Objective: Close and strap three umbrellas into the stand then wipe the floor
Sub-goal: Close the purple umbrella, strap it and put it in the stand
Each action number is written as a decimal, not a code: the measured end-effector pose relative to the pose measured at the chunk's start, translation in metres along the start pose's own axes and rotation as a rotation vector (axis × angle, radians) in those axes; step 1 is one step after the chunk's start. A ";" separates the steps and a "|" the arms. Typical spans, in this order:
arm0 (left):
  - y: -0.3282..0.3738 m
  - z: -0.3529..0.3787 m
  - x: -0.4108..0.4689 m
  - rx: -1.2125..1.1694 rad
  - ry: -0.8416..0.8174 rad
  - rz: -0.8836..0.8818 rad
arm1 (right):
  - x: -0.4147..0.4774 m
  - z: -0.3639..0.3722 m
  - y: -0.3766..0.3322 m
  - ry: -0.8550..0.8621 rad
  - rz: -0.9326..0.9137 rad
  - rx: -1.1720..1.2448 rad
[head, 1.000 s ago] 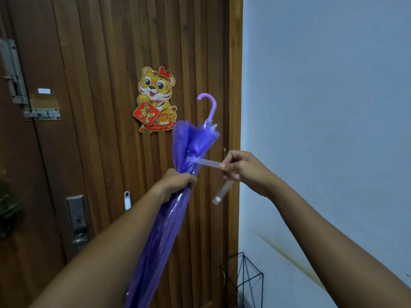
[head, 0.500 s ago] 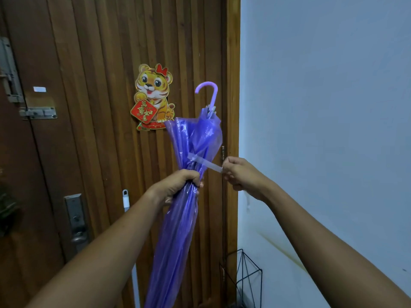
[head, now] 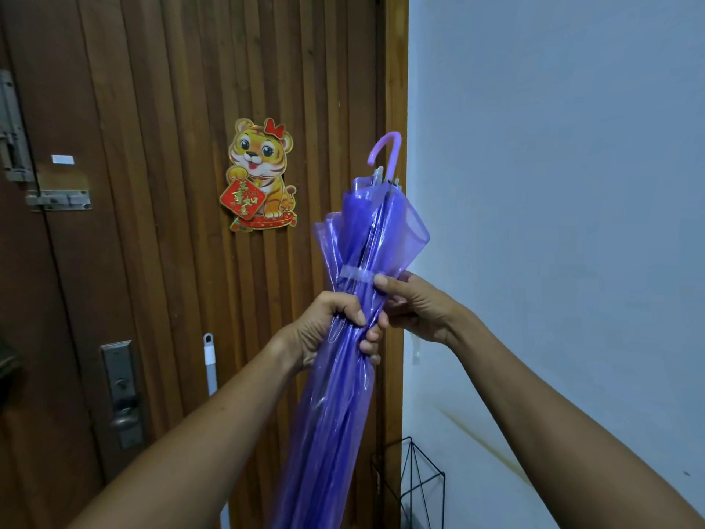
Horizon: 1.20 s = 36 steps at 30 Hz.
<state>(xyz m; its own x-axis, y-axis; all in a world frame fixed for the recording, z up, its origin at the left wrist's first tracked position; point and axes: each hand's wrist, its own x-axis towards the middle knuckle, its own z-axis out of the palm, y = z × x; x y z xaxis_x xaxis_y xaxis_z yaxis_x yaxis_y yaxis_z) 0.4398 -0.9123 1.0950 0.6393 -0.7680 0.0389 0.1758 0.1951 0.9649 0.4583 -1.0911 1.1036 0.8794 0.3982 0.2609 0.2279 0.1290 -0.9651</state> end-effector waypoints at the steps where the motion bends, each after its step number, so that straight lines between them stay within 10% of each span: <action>1: 0.000 0.000 0.001 0.002 -0.012 -0.001 | -0.001 0.000 -0.001 -0.002 -0.018 0.009; 5: -0.002 -0.012 0.004 0.058 -0.041 -0.018 | 0.000 0.002 -0.011 0.071 -0.101 -0.014; 12: -0.029 -0.016 0.003 0.451 0.416 0.095 | 0.005 0.008 -0.007 0.472 -0.163 -0.421; 23: -0.032 -0.011 0.016 0.442 0.933 0.310 | 0.004 0.019 -0.018 0.439 -0.021 -0.697; 30: -0.016 -0.017 0.004 0.232 0.790 0.354 | -0.006 0.011 -0.016 0.423 -0.059 -0.602; 36: -0.009 -0.003 -0.006 -0.004 0.235 0.129 | -0.016 0.007 -0.009 0.110 -0.013 -0.274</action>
<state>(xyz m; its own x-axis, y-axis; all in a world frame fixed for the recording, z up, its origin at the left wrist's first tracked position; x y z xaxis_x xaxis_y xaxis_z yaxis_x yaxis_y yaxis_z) 0.4370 -0.9076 1.0848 0.8129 -0.5737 0.0998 0.0840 0.2852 0.9548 0.4391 -1.0918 1.1081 0.9121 0.2957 0.2840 0.3310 -0.1226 -0.9356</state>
